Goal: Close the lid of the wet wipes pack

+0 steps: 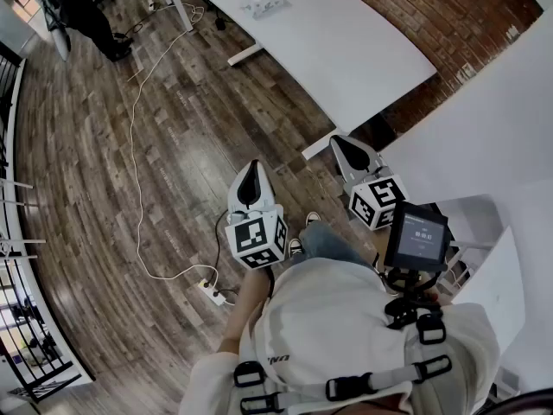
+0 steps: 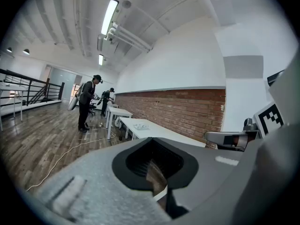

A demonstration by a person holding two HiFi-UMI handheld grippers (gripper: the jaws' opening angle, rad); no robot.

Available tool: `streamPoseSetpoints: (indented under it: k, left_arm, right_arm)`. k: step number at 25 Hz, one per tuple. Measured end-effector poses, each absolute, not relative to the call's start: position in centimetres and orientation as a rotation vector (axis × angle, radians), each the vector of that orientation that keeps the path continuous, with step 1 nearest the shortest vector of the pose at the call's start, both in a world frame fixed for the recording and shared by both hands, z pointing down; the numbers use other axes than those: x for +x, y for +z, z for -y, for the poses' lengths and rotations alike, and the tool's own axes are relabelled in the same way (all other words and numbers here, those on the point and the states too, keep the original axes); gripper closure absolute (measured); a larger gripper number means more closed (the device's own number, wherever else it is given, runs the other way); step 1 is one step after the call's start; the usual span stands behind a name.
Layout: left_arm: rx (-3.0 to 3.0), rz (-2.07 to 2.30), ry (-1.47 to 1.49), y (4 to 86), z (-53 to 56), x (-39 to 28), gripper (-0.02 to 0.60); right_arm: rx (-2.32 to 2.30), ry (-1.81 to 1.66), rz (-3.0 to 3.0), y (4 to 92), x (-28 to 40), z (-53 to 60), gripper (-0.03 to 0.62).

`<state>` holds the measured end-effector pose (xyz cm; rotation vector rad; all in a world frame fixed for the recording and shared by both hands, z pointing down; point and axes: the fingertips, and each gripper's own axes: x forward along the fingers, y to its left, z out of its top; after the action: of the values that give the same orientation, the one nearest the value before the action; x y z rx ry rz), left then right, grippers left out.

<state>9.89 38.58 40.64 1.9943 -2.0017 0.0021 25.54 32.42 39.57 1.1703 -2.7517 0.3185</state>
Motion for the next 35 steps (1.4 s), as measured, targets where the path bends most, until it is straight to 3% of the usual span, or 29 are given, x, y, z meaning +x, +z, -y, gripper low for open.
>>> streamPoseSetpoints:
  k: [10, 35]
  left_arm:
    - [1.896, 2.105, -0.025, 41.7, -31.8, 5.0, 0.58]
    - [1.962, 2.048, 0.014, 42.0, 0.9, -5.0, 0.58]
  right_arm:
    - [1.133, 0.312, 2.779, 40.5, 21.8, -23.4, 0.589]
    - [1.102, 0.198, 2.8, 41.0, 10.3, 10.6, 0.572]
